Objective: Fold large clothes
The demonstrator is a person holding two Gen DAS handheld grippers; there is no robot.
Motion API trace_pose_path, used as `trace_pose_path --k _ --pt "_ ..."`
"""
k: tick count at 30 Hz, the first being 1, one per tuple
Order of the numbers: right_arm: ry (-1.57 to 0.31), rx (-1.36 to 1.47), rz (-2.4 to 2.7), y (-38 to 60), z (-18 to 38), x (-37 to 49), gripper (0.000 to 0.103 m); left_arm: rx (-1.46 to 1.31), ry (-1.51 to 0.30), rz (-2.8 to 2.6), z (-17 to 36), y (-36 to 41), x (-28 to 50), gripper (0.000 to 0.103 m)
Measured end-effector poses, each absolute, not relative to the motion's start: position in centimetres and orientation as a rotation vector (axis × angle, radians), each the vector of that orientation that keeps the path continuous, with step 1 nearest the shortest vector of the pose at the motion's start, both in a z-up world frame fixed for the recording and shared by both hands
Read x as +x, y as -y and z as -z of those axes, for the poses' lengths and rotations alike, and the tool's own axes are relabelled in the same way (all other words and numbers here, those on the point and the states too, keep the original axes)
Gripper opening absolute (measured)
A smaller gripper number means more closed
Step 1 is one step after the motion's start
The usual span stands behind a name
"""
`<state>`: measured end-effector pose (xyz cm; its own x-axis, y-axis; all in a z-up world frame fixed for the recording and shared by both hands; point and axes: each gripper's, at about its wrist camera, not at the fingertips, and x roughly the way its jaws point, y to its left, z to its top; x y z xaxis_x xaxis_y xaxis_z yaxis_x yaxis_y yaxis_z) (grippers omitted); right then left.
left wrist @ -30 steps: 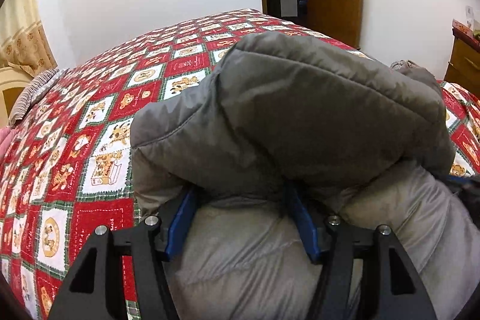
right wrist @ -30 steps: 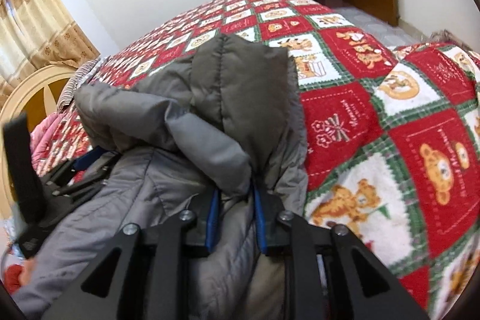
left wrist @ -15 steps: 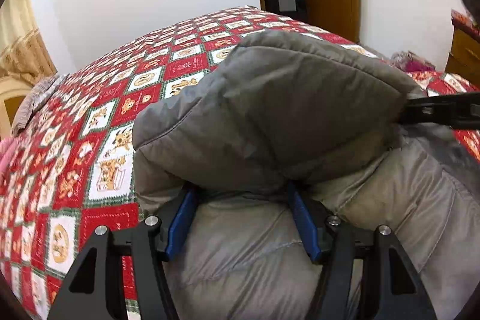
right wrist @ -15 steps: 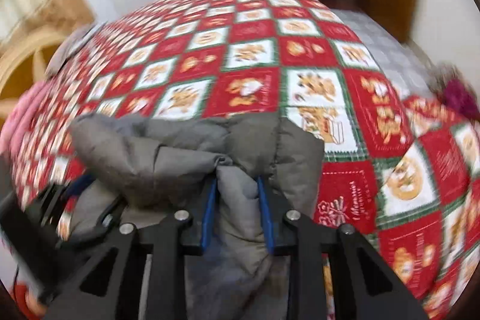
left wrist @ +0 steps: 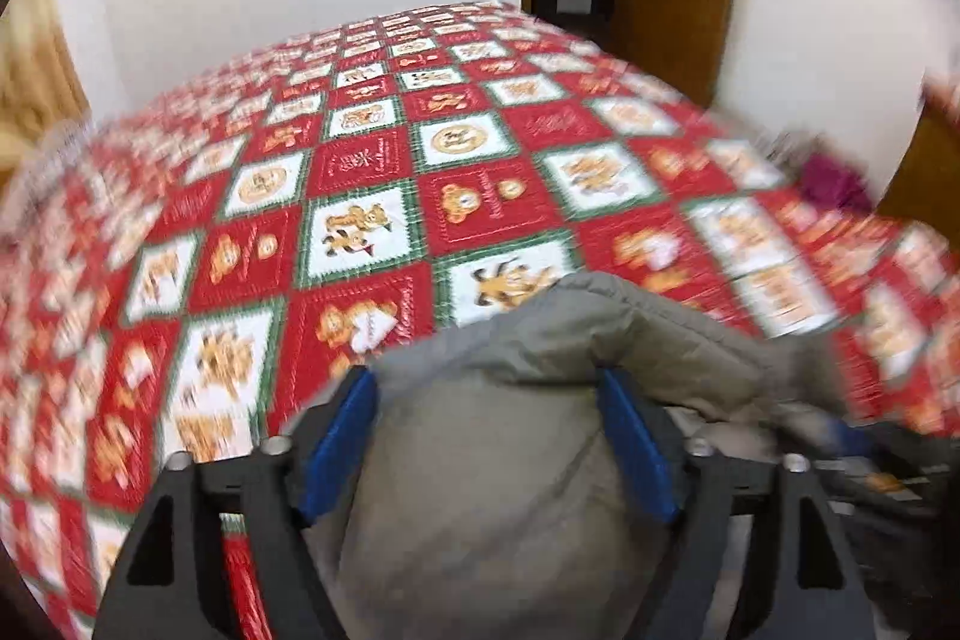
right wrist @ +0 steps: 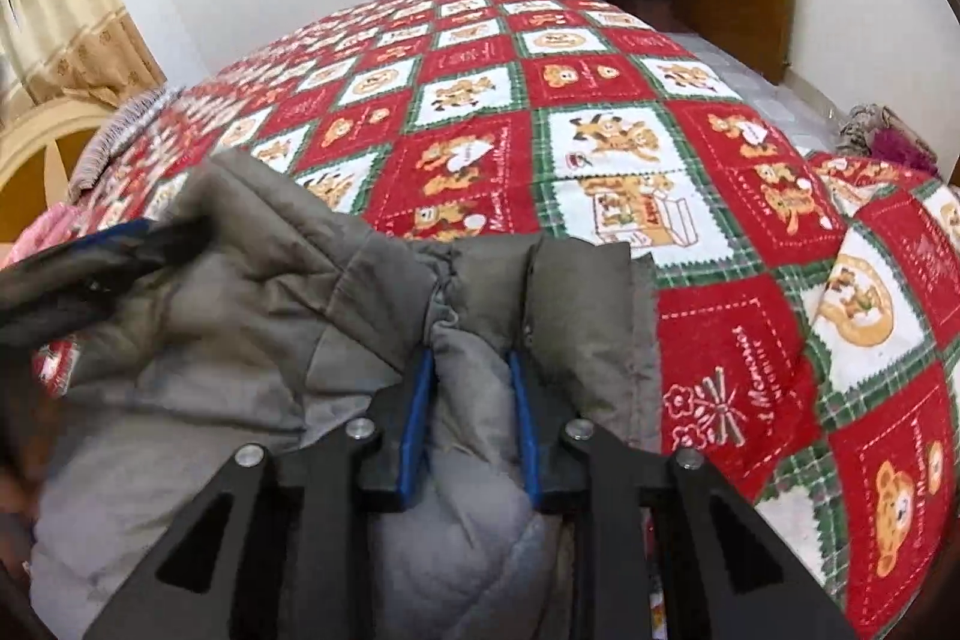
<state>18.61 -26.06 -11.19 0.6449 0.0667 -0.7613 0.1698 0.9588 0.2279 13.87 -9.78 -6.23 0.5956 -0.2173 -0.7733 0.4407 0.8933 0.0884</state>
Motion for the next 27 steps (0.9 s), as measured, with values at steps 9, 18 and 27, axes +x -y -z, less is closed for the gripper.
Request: trace_pose_path --k 9,18,27 --pt "-0.821 0.348 0.033 26.7 11.5 18.5 0.028 0.236 -0.874 0.403 9.3 10.3 14.7 0.084" --pt "-0.787 0.416 -0.118 28.7 3.8 10.9 0.034 0.181 -0.853 0.542 3.5 4.8 11.1 0.083" --pt "-0.926 0.502 -0.11 24.5 9.4 3.9 0.035 0.22 -0.88 0.529 5.2 6.5 9.6 0.083"
